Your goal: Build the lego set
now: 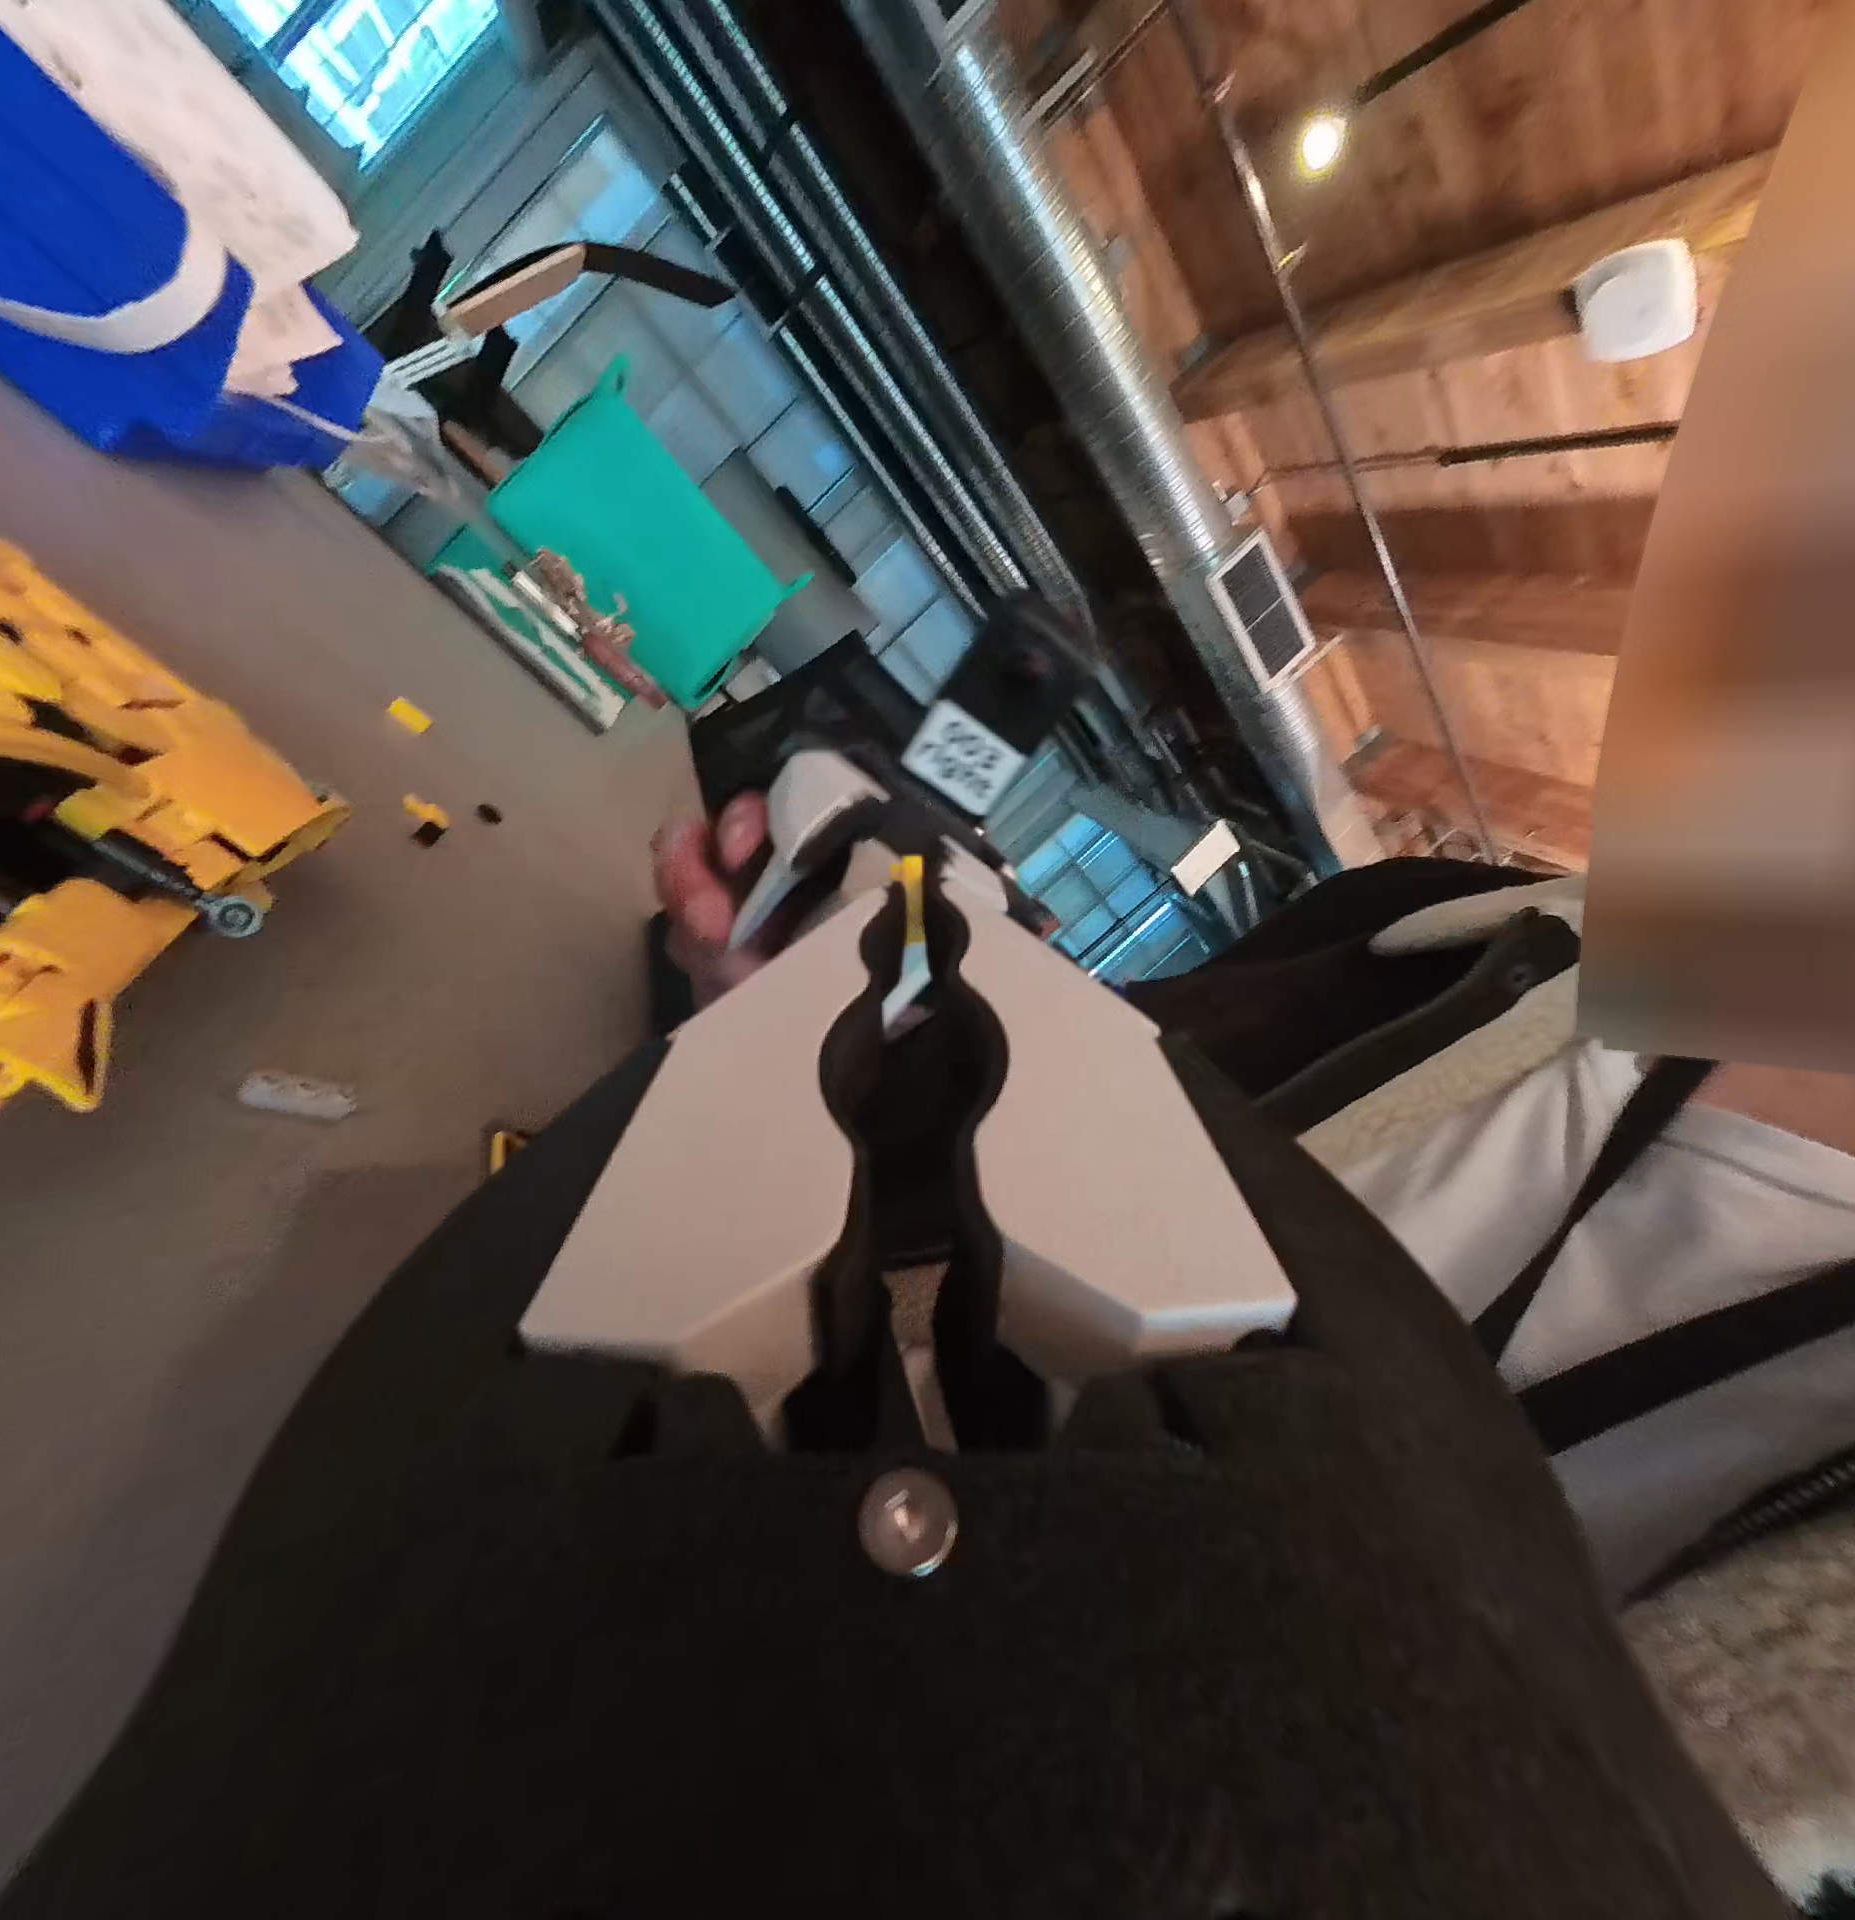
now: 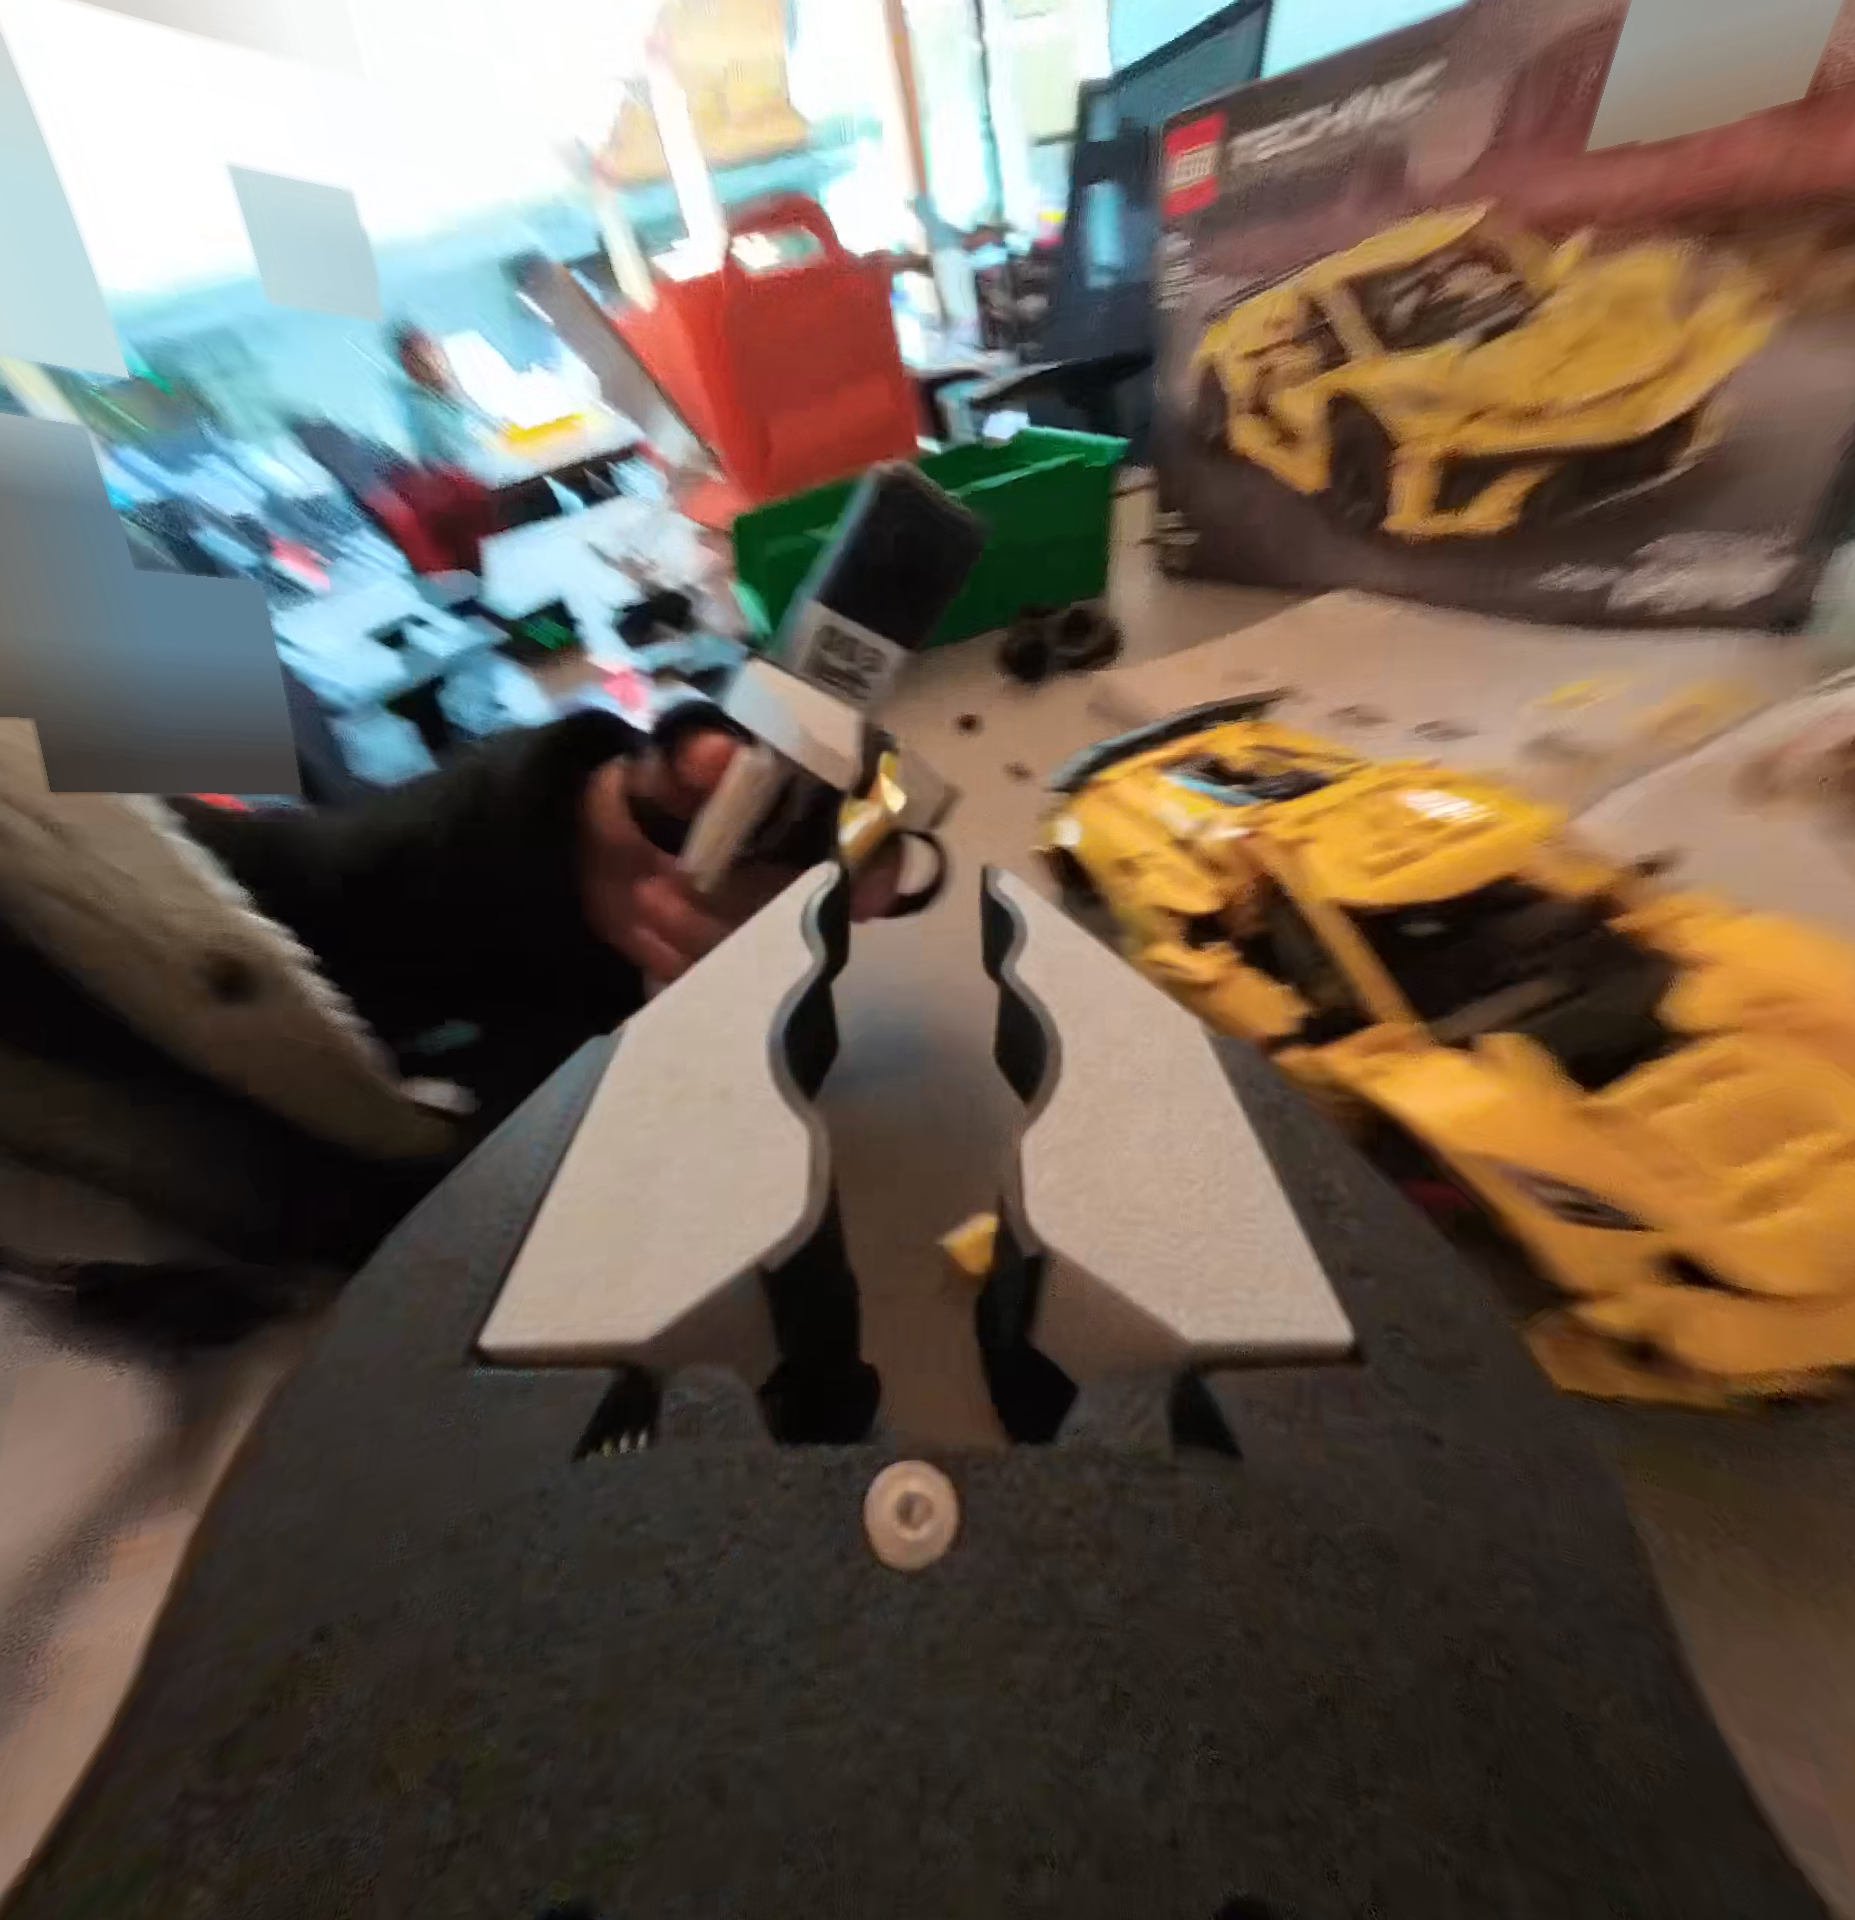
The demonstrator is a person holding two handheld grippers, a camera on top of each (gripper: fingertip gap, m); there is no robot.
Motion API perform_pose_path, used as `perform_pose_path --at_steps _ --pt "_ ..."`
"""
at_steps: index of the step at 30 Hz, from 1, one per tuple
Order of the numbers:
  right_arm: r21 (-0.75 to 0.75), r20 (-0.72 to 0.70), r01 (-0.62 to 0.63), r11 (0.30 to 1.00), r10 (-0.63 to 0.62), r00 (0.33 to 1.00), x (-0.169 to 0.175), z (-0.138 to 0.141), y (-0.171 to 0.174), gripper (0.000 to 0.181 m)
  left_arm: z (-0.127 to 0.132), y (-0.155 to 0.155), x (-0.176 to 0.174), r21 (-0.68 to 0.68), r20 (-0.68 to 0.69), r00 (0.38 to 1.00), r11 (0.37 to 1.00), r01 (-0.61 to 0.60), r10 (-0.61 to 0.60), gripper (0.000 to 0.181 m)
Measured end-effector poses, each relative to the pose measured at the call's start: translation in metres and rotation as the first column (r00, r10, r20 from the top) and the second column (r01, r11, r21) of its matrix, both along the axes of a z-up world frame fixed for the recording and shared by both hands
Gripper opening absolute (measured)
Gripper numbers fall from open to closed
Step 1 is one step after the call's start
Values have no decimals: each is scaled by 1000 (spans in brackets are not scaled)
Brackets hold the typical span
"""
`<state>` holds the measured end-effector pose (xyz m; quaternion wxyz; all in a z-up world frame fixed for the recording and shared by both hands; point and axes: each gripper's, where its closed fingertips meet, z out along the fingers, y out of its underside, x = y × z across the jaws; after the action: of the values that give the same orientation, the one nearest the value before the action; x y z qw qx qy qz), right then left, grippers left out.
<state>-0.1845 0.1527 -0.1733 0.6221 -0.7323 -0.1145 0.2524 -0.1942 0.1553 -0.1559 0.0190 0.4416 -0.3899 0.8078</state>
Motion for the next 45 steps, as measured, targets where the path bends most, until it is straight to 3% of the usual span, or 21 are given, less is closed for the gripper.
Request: perform_pose_path --at_steps 2,4,11,17,22,27,45 --pt "-15 -251 -85 996 79 965 -8 7 0 16 4 -3 -2 -3 25 1000 1000 13 -13 3" --pt "25 -386 -155 988 152 910 -13 16 -2 10 3 -6 -2 12 24 1000 1000 19 -19 3" --pt "27 -445 -194 981 185 876 -14 15 -3 2 4 -8 -3 7 34 999 999 32 -33 3" --pt "10 -586 -300 954 249 772 -16 16 -5 2 5 -10 -5 30 51 998 999 28 -30 3" --pt "29 -574 -314 949 273 772 -19 18 -7 14 5 -10 -5 17 44 998 999 36 -37 2" --pt "22 -577 -313 950 268 772 -18 16 -6 3 6 -12 -6 16 48 998 999 47 -47 3" --pt "7 -558 -315 949 266 786 -20 12 -4 5 4 -10 -5 7 36 998 999 44 -45 3"
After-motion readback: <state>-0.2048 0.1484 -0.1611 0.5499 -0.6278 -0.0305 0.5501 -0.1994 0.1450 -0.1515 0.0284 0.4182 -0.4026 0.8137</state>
